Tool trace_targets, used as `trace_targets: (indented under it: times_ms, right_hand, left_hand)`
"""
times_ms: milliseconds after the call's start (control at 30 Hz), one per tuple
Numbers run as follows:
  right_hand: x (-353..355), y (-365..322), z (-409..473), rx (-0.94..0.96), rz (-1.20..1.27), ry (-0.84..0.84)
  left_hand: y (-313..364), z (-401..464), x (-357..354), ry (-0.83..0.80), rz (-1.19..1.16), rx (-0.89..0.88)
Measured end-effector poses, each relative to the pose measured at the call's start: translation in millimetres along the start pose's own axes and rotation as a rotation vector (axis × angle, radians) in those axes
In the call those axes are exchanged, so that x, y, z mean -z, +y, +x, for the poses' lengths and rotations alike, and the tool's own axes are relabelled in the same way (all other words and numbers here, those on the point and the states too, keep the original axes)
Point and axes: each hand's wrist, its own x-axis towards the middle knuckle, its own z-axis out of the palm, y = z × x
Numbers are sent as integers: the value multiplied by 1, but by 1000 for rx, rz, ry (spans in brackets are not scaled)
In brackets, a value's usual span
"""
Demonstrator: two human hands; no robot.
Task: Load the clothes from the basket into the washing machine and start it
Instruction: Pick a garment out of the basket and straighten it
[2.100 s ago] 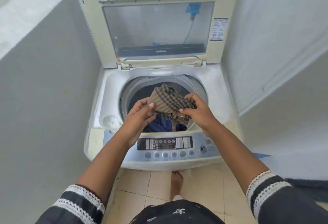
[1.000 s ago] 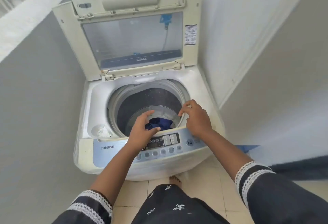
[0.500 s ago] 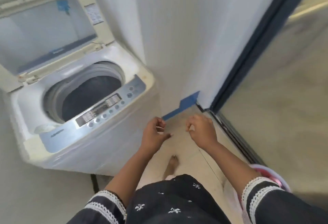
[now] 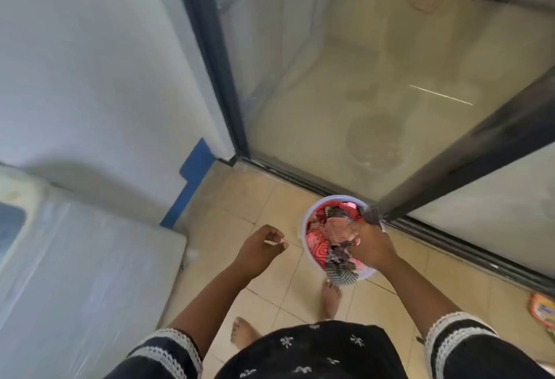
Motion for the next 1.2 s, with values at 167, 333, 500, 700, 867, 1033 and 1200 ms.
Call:
trace_targets:
  times_ms: [167,333,500,700,867,1033,1200]
  right_hand:
    - [11,99,23,-90,111,-177]
    - [9,157,50,-96,64,-306]
    - [-26,175,74,-115,20,-444]
    - [-115,184,101,-123,-17,-616]
    - [-190,196,133,-18,-212,-601]
    - [-245,215,149,18,-376,-658]
    - [-256,219,146,-8,-382,-652]
  left_hand:
    - [33,50,-80,-87,47,66]
    - [39,90,-147,-174,179,115]
    - [10,112,-177,-284,377,174]
    - [-42,153,-212,-443,528,254]
    - [-94,197,-244,-501,566,235]
    - [-137,213,-263,-484,516,258]
    - [-152,200,-262,-484,477,280]
